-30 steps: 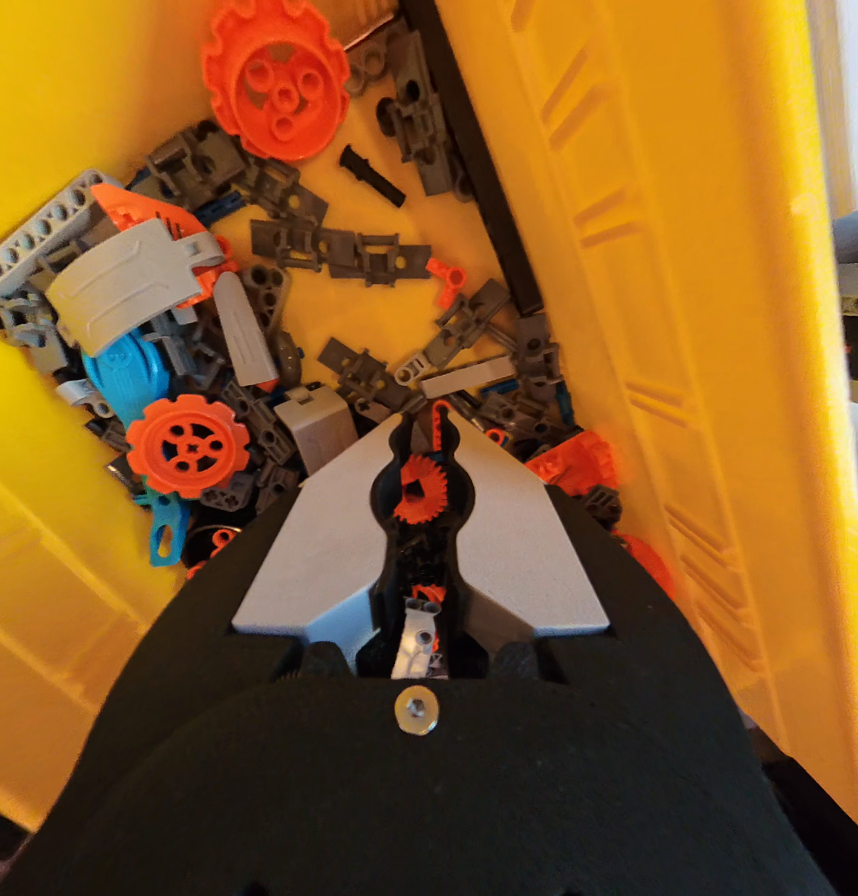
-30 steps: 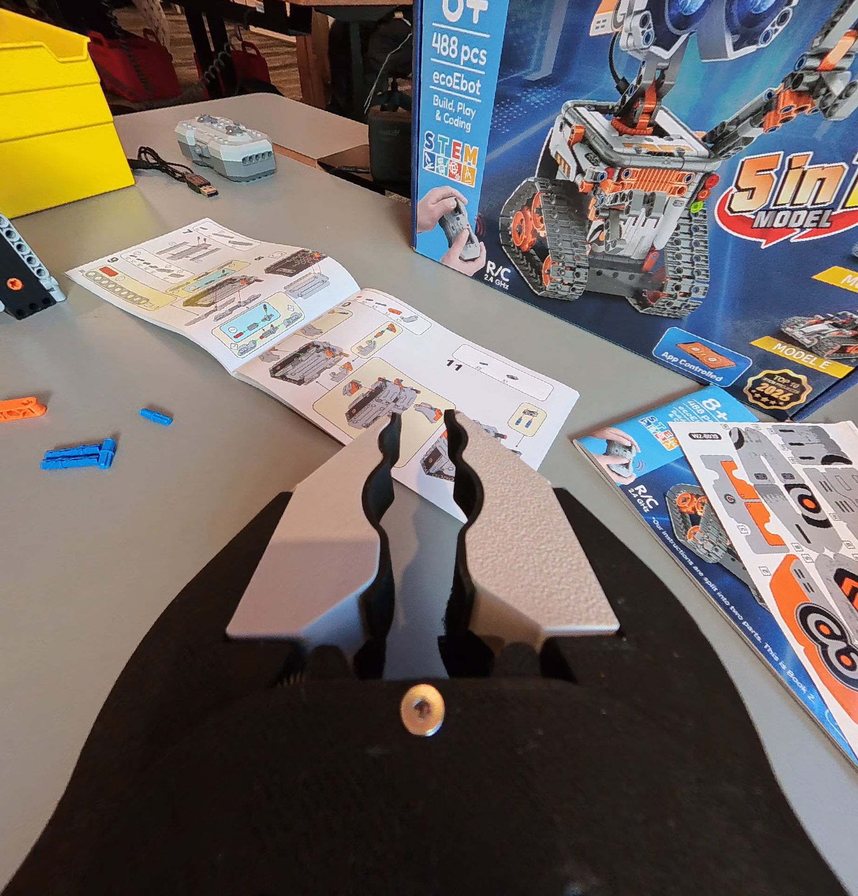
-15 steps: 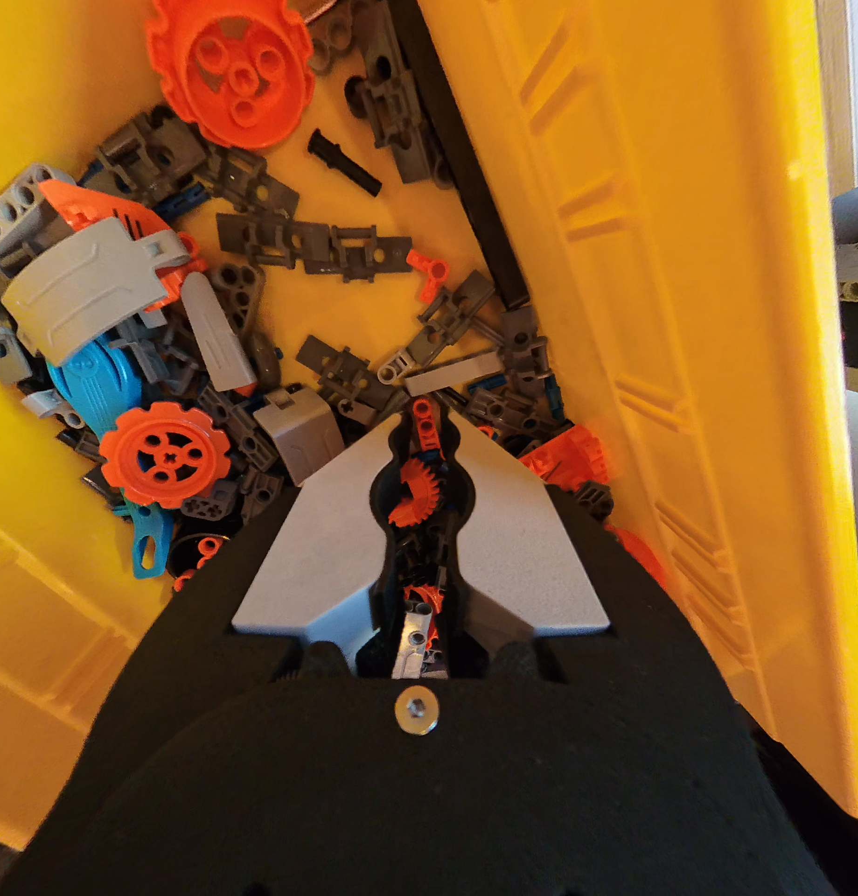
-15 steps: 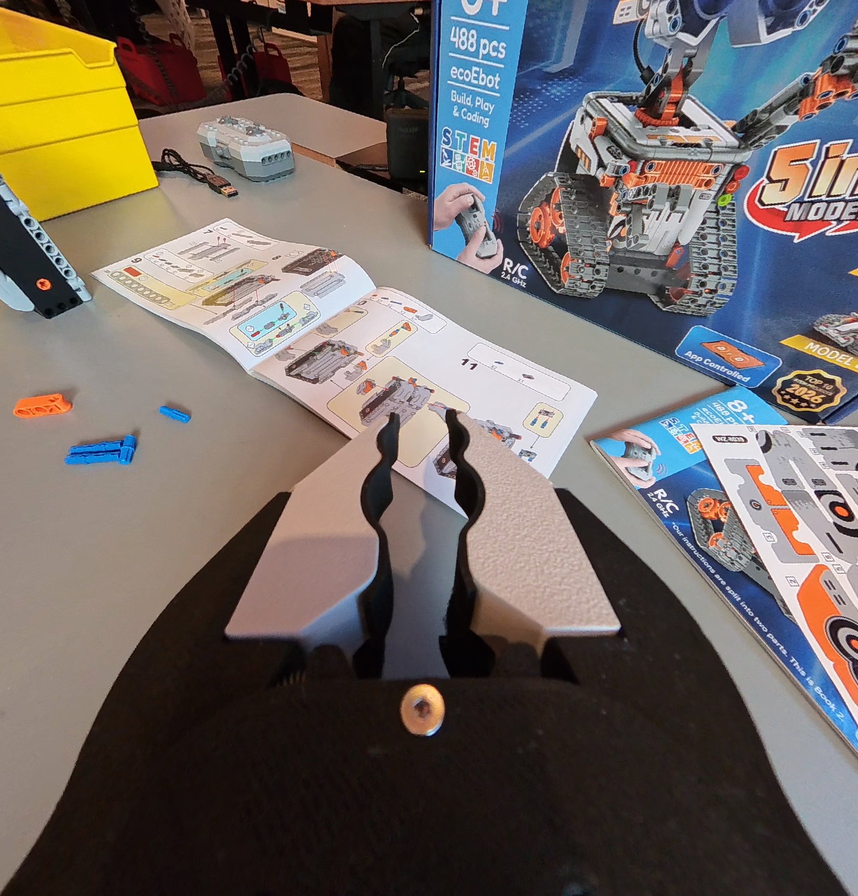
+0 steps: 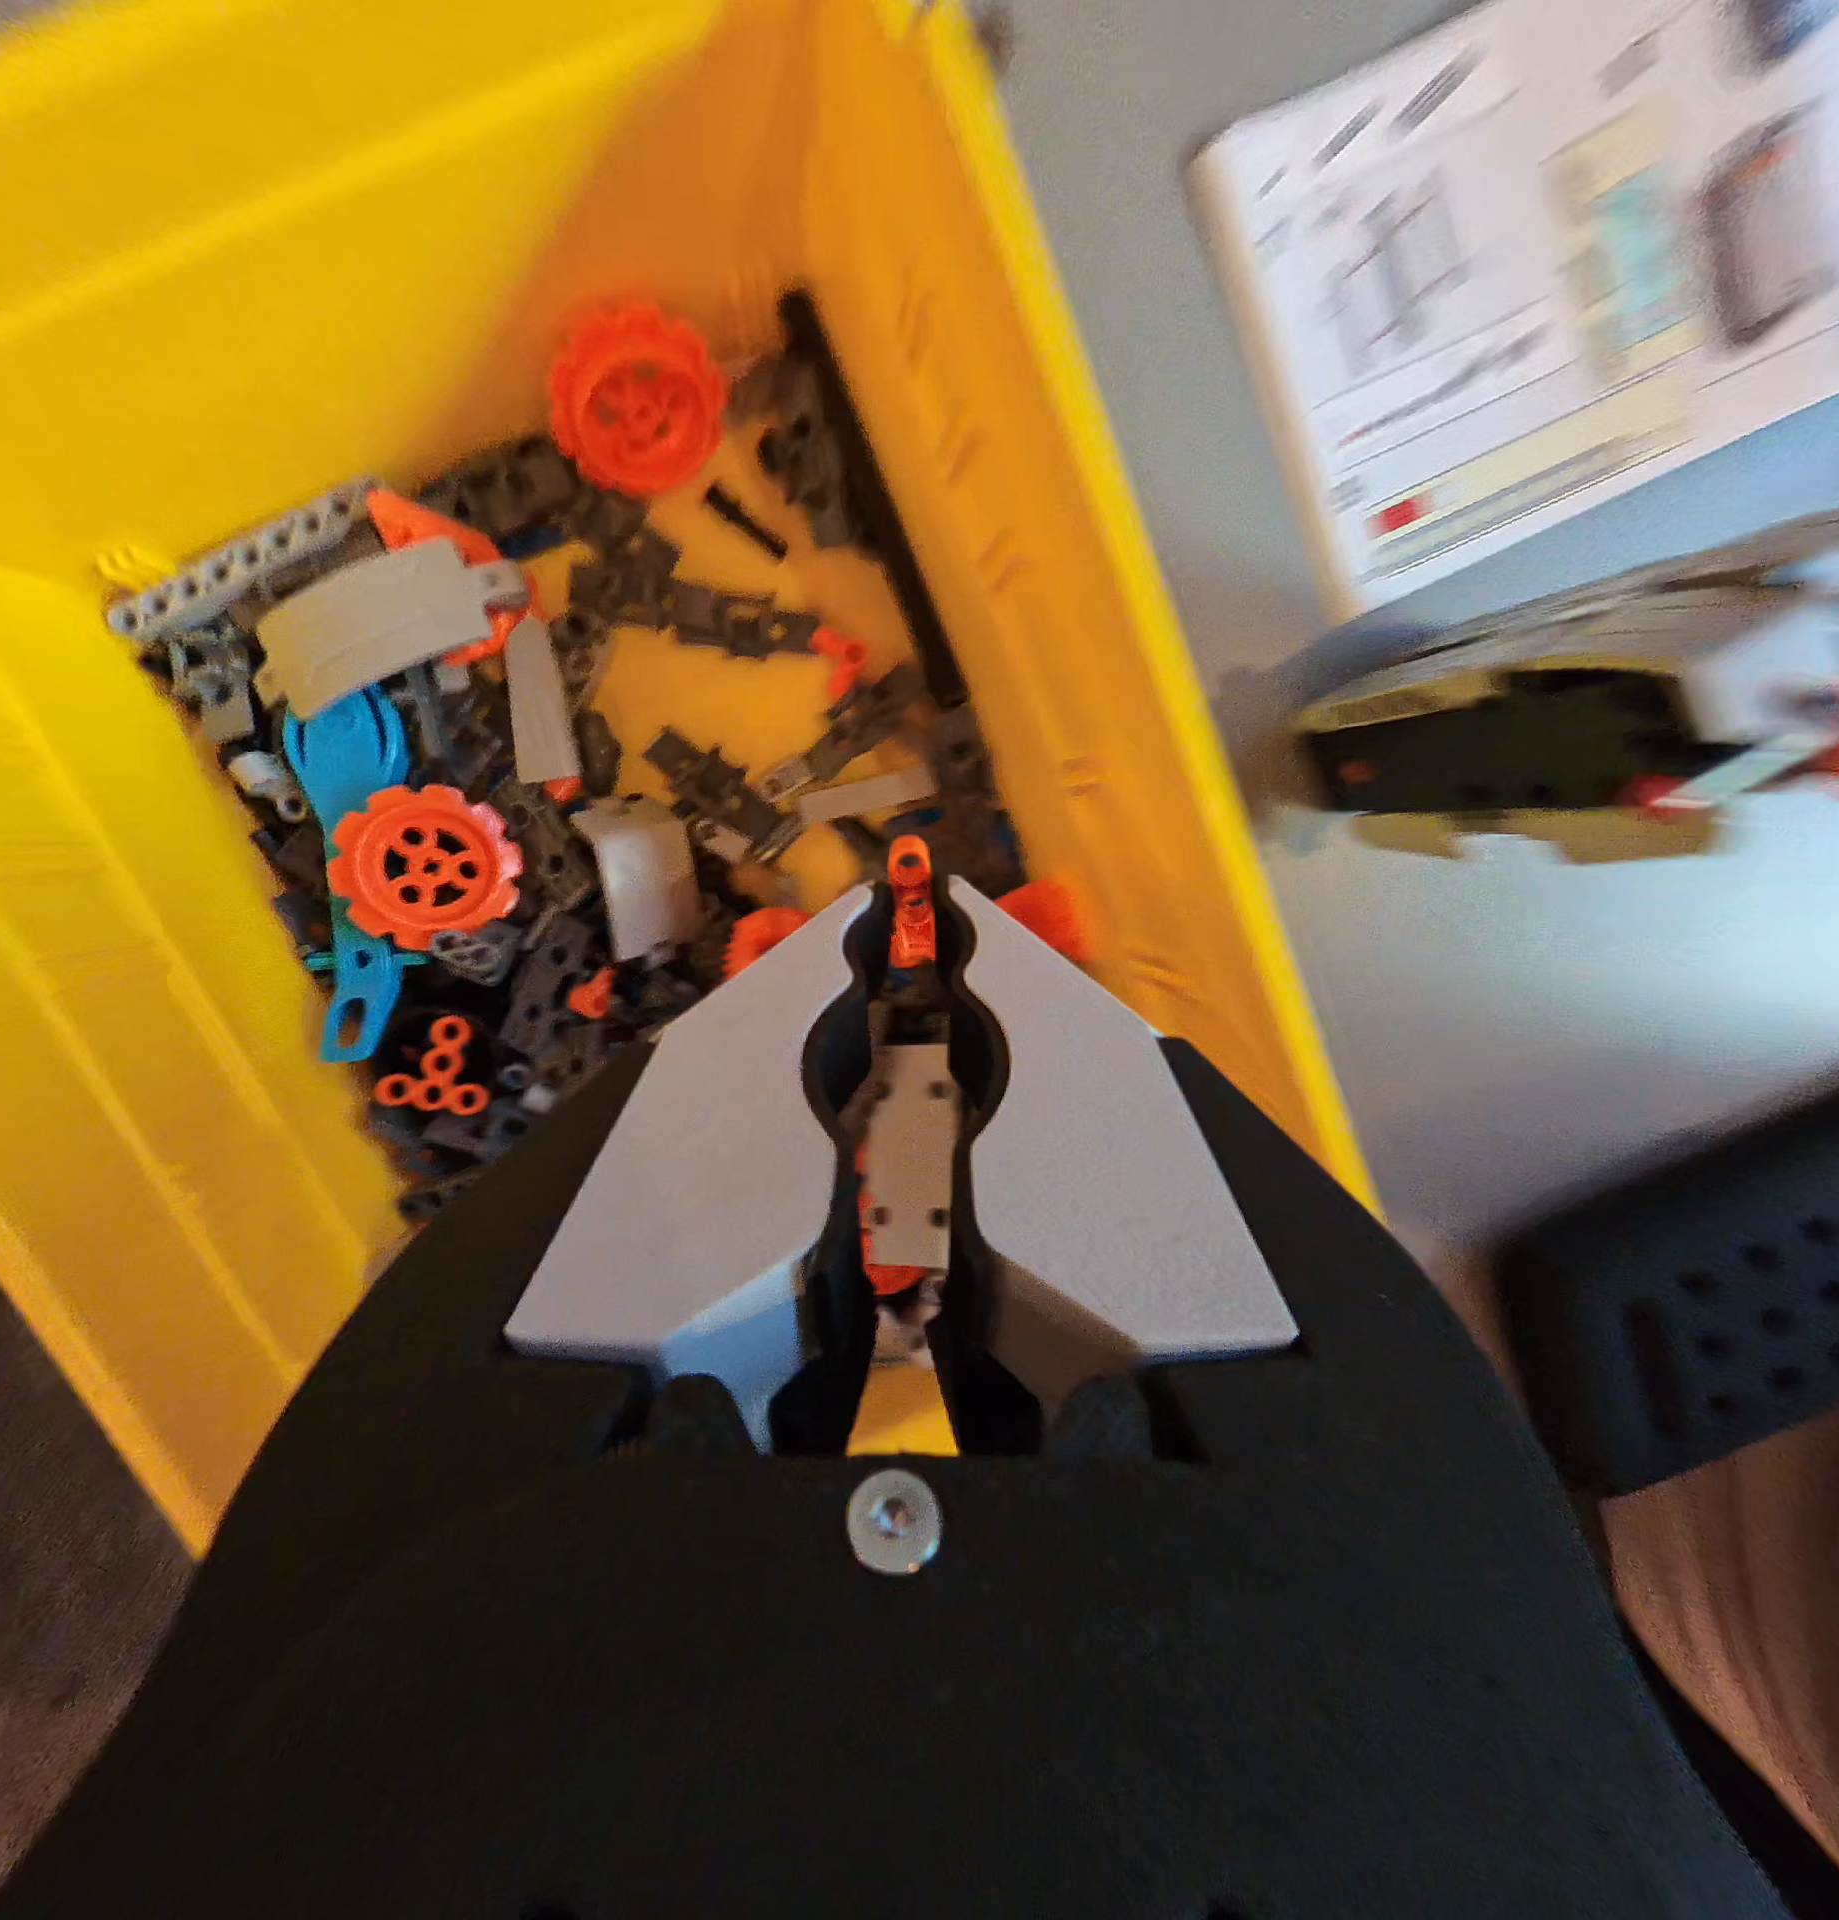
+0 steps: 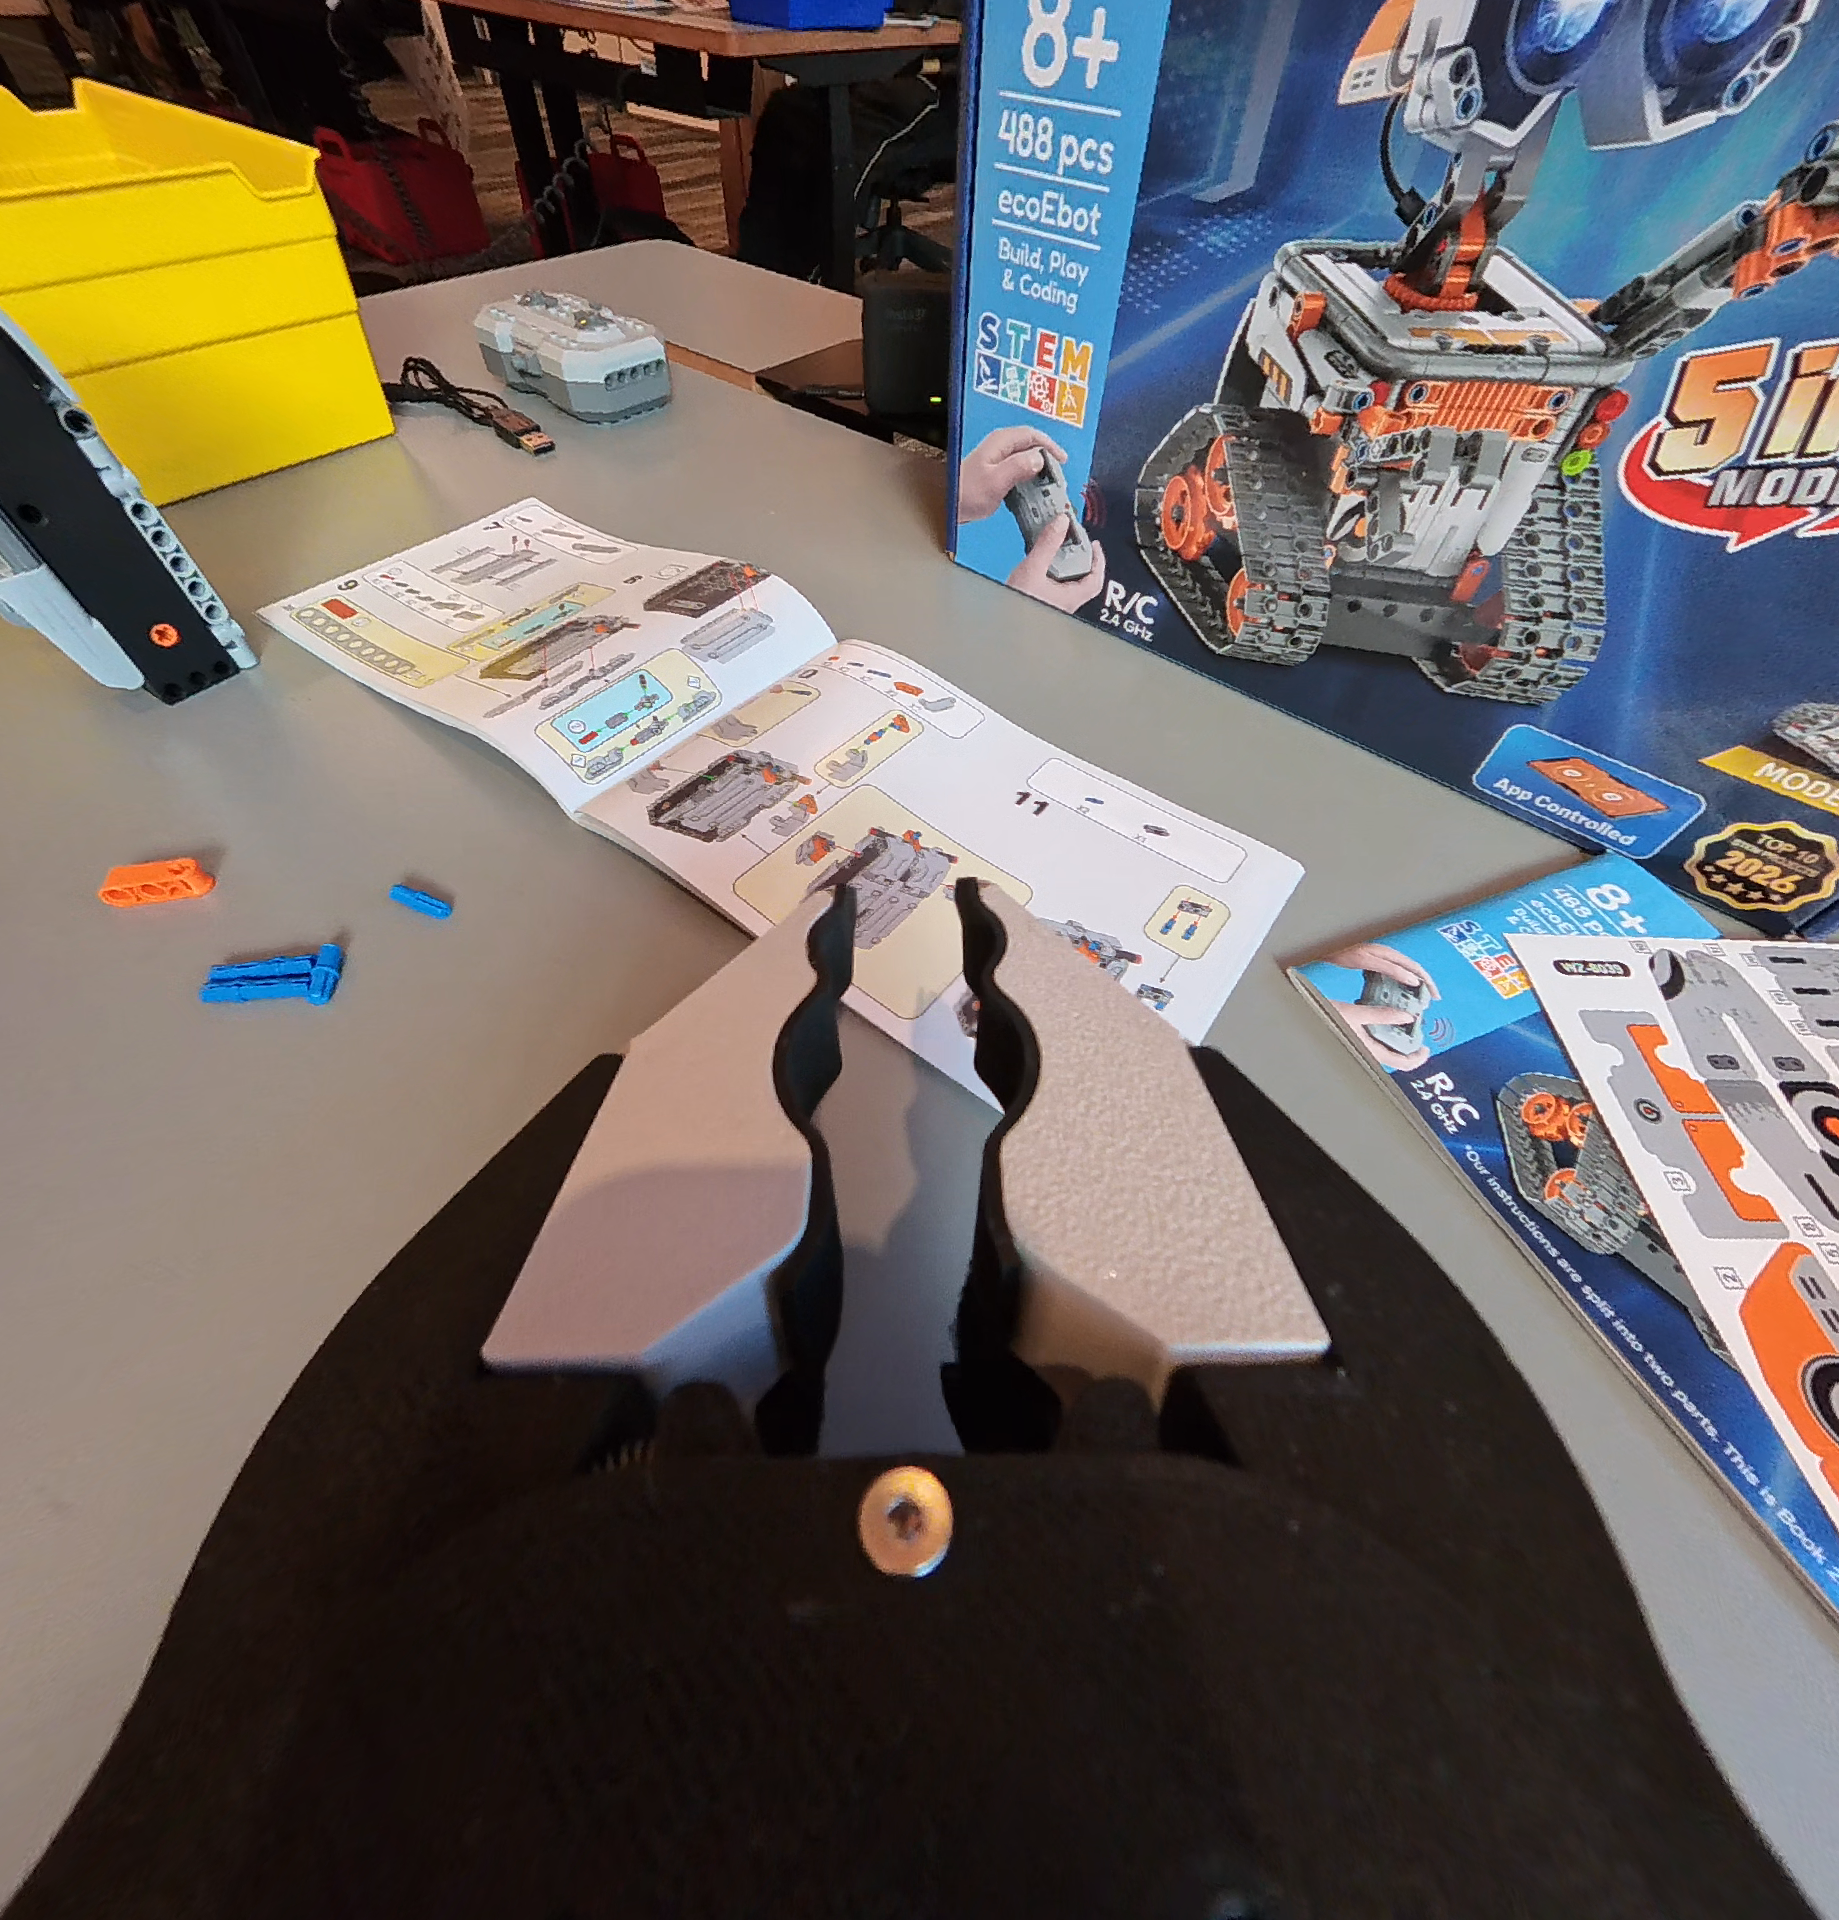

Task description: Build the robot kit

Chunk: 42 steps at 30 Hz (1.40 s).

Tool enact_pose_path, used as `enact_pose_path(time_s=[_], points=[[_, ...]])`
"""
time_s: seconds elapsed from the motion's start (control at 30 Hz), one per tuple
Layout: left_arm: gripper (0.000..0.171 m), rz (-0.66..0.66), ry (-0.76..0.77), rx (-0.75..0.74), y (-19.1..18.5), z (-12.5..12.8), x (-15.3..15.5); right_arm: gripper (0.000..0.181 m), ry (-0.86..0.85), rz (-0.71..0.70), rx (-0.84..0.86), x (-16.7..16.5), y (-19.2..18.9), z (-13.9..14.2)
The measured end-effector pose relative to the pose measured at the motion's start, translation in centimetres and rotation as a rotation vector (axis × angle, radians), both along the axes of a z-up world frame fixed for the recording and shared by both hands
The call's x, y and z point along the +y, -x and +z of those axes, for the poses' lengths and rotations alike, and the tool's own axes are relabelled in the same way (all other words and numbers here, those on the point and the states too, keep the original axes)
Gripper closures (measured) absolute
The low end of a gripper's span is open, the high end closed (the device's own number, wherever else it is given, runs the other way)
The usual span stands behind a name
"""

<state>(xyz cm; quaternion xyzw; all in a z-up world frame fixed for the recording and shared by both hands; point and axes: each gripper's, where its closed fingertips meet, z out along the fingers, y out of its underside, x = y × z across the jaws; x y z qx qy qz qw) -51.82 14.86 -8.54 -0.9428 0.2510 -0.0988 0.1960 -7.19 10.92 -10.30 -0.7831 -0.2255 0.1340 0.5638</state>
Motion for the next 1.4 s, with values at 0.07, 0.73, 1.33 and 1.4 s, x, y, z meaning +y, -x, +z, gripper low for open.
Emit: enact_pose_path(time_s=[0.07,0.73,1.33,1.4], points=[[0.166,-0.027,-0.159,-0.142,-2.6,3.7,-1.4,0.162,0.001,0.012,0.004,-0.1,0.2,0.1],[0.166,-0.642,-0.722,-0.877,-28.3,9.5,-16.6,0.159,-0.076,0.745,0.421,-9.7,11.1,8.1],[0.167,-0.693,-0.696,-0.976,-29.4,8.9,-17.1,0.166,-0.097,0.907,0.394,-13.1,16.9,10.1],[0.167,-0.697,-0.686,-0.977,-29.5,8.7,-17.1,0.174,-0.063,0.912,0.428,-13.0,16.8,9.8]])
